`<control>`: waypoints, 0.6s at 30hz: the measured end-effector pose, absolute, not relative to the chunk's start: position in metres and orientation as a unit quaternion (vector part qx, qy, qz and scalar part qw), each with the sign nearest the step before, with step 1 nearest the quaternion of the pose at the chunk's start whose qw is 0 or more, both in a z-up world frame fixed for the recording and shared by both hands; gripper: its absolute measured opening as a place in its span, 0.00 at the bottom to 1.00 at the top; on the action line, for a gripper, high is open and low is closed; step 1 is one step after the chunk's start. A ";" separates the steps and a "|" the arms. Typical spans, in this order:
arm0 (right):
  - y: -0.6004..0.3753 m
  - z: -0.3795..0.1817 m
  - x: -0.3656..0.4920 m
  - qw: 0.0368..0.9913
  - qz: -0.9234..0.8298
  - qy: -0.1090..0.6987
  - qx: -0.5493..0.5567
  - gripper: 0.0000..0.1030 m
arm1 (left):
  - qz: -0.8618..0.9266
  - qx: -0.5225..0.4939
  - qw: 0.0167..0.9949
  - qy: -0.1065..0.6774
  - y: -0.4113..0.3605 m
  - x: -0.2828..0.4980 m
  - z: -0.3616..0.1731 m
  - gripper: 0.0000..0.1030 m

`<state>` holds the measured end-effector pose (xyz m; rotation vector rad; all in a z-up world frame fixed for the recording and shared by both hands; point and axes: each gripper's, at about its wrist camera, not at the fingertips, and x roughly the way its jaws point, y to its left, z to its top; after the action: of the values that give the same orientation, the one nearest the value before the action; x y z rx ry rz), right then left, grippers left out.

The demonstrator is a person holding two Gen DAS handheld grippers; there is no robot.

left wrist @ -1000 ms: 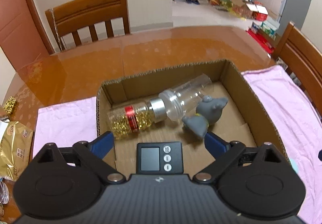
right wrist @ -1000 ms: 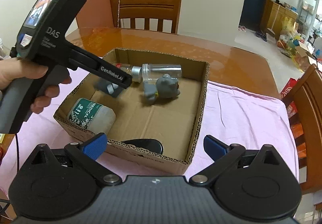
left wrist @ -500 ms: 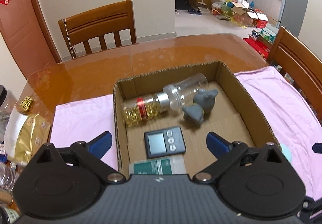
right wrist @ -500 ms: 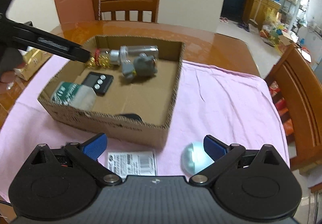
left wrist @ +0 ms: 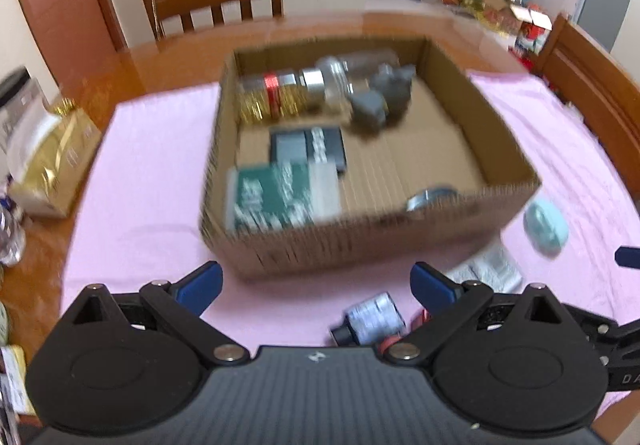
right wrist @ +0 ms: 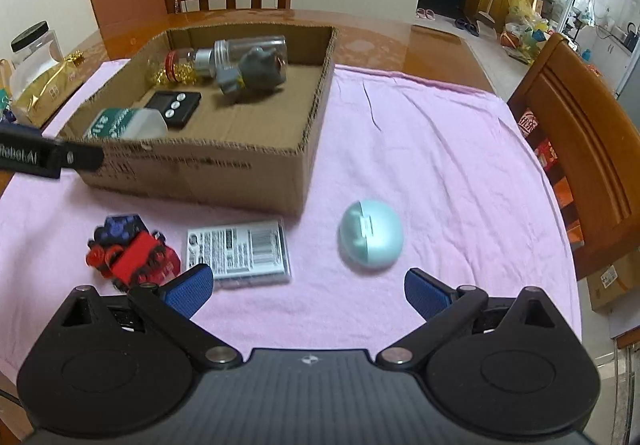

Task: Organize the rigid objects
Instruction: 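Grasp the navy toy block with left tool while right tool approaches the mint-green case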

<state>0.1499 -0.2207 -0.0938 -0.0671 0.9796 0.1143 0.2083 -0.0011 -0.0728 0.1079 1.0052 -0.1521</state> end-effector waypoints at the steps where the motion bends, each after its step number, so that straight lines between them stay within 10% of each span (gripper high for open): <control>1: -0.222 -0.097 0.148 0.879 0.057 0.473 -0.030 1.00 | -0.072 0.052 0.869 0.486 -0.004 0.207 -0.078 0.97; 18: -0.234 -0.112 0.145 0.867 0.045 0.494 -0.042 1.00 | -0.053 0.042 0.852 0.518 -0.006 0.214 -0.124 0.97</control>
<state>0.1449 -0.2338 -0.1118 -0.0886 1.0347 0.0941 0.2139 -0.0063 -0.1242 0.0881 1.0910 -0.1118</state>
